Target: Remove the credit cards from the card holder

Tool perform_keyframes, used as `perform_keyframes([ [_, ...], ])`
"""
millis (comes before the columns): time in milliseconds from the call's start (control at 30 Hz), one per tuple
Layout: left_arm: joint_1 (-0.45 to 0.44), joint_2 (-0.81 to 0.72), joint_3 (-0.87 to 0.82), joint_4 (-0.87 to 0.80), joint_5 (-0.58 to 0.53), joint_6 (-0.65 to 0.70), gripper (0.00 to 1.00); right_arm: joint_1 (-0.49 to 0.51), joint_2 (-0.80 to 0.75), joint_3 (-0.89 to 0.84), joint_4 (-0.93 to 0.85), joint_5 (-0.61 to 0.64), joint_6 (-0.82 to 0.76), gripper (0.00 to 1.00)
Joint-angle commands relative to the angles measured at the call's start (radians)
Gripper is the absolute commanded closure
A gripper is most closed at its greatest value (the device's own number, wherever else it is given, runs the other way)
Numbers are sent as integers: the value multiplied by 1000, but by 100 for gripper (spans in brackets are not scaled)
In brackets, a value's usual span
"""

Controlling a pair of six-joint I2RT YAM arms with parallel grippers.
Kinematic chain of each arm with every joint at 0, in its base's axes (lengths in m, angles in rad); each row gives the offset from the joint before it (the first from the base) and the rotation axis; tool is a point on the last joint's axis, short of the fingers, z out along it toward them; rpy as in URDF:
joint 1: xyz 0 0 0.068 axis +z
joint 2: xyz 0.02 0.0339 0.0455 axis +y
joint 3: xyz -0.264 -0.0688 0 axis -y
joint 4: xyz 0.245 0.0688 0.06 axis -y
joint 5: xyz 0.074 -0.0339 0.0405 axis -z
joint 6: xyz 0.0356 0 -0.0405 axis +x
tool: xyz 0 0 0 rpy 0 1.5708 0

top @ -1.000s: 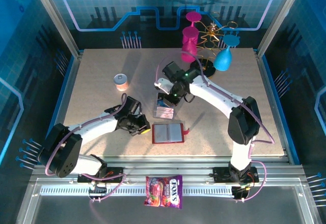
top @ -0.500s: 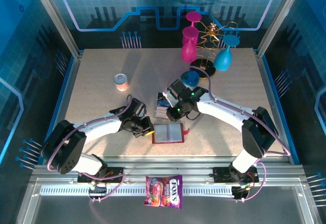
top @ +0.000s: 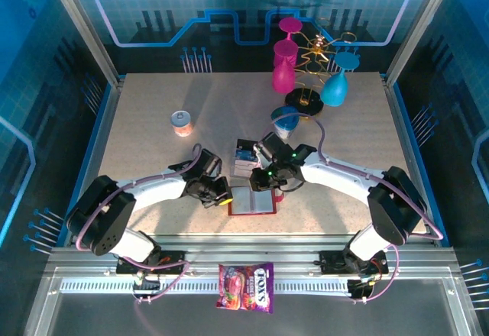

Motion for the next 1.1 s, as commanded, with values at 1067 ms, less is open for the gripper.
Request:
perform_keyframes([
  [1067,-7,28,-41,4,5,7,92,68,211,-3,148,-153,199,70],
])
